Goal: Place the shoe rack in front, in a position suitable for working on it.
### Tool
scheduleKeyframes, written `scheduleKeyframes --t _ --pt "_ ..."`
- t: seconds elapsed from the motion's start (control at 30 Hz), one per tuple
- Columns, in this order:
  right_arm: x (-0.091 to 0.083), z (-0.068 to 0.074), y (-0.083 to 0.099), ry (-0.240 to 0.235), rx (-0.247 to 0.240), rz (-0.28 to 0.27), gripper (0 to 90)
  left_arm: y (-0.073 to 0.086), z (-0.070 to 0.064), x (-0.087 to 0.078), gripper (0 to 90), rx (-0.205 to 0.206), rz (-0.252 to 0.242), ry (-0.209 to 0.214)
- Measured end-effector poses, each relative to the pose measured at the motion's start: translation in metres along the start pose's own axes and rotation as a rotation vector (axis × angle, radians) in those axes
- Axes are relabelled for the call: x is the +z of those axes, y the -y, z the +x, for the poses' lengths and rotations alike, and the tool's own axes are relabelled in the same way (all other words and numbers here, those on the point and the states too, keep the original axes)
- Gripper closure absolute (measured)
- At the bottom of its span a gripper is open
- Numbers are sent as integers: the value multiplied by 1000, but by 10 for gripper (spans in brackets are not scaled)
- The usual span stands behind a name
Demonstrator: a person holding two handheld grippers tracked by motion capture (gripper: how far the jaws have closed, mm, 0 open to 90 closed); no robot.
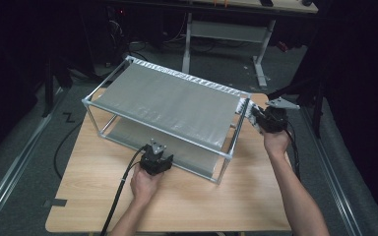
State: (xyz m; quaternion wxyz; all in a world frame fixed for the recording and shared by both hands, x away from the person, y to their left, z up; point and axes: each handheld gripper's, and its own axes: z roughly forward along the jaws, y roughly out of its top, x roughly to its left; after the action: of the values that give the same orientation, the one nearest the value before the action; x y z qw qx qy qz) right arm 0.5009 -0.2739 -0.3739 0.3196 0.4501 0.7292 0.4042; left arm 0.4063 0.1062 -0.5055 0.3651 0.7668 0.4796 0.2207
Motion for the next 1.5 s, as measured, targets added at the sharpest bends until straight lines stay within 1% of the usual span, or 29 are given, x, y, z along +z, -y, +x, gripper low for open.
scheduleKeyframes --t 0.1,0.2,0.37,0.6,0.73,0.87,0.93,1.0,1.03,1.07,1.23,1.33,1.4,1.5 --pt "-2 -1 -1 6 -1 0 808 0 0 0 468 1 0 0" --pt "0 -3 0 6 8 2 808 0 0 0 469 1 0 1" --pt "11 -5 5 9 20 40 808 0 0 0 469 -1 -4 -1" --pt "29 2 16 6 26 91 808 0 0 0 469 2 -1 -2" --pt "40 5 24 -2 60 114 808 0 -1 0 470 5 -4 -5" --pt "49 7 31 -2 69 139 808 0 -1 0 470 4 -4 -5" --pt "53 7 35 -6 88 144 809 0 -1 0 470 5 -4 -6" --pt "55 6 40 -10 106 135 809 0 -1 0 470 4 -5 -6" --pt "56 6 42 -10 113 144 809 0 -1 0 469 7 -3 -6" --pt "58 6 45 -8 113 157 809 0 -1 0 470 7 -3 -6" --pt "64 7 55 -10 120 178 809 0 -1 0 470 7 -3 -6" --pt "69 6 64 -16 146 196 809 0 -1 0 470 7 -2 -5" --pt "73 5 70 -16 147 214 809 0 -1 0 469 4 -4 -5" --pt "75 7 72 -16 154 225 809 0 -1 0 470 3 -4 -4"
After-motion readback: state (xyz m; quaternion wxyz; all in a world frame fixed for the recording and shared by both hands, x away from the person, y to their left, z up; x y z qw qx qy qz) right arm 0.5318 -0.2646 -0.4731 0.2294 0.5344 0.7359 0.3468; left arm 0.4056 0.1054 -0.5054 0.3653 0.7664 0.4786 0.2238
